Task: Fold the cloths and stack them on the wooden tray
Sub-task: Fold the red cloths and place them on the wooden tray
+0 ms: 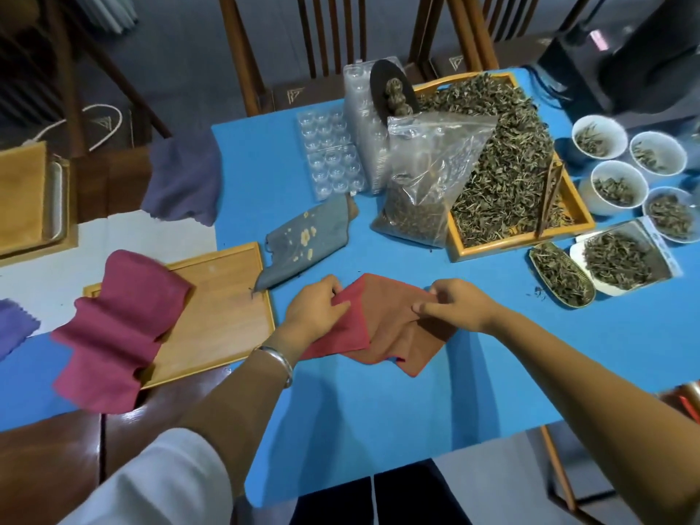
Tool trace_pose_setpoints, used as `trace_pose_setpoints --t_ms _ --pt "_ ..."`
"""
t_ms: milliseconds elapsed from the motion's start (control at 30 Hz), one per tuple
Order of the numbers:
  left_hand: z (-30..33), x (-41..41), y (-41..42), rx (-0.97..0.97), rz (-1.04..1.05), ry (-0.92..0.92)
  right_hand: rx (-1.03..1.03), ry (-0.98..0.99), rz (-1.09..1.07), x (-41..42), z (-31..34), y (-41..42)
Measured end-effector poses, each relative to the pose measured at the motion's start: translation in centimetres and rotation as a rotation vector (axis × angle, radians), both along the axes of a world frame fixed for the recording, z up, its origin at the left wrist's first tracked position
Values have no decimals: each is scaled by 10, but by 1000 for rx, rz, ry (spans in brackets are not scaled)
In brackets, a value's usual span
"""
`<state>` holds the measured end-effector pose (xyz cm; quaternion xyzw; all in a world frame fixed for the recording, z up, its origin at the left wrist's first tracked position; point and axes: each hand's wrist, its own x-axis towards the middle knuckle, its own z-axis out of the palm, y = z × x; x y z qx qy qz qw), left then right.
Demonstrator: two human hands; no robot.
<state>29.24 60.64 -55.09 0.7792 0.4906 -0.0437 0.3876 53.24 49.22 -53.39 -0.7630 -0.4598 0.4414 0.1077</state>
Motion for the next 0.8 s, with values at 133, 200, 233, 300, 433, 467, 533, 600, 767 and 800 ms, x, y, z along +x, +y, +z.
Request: trace_pose_setpoints --t_ms 133,200,233,300,433,467,533,600,767,800 --pt "0 -8 -7 -35 30 -88 23 58 -66 1 2 -9" --pt "2 -9 -11 -63 91 -163 55 27 -57 0 5 -11" --pt "3 -10 -12 -73 129 -198 73 25 -58 -1 7 -12" --pt "7 -12 -13 -89 208 -263 93 80 -88 -4 11 -16" --pt "20 -15 -13 -339 360 -371 36 262 -208 -18 18 -28" --pt "23 -17 -12 -397 332 -352 9 273 -236 -22 16 -32" --pt "27 -20 -8 -420 193 -246 -68 284 -306 -28 9 -44" --pt "26 -22 -6 -368 18 -114 -150 293 -365 -35 0 -58" --pt "14 -25 -7 -123 -211 55 -113 -89 -194 -36 -12 -83" --pt "13 -28 -7 -100 -207 57 -63 -199 -150 -35 -9 -83"
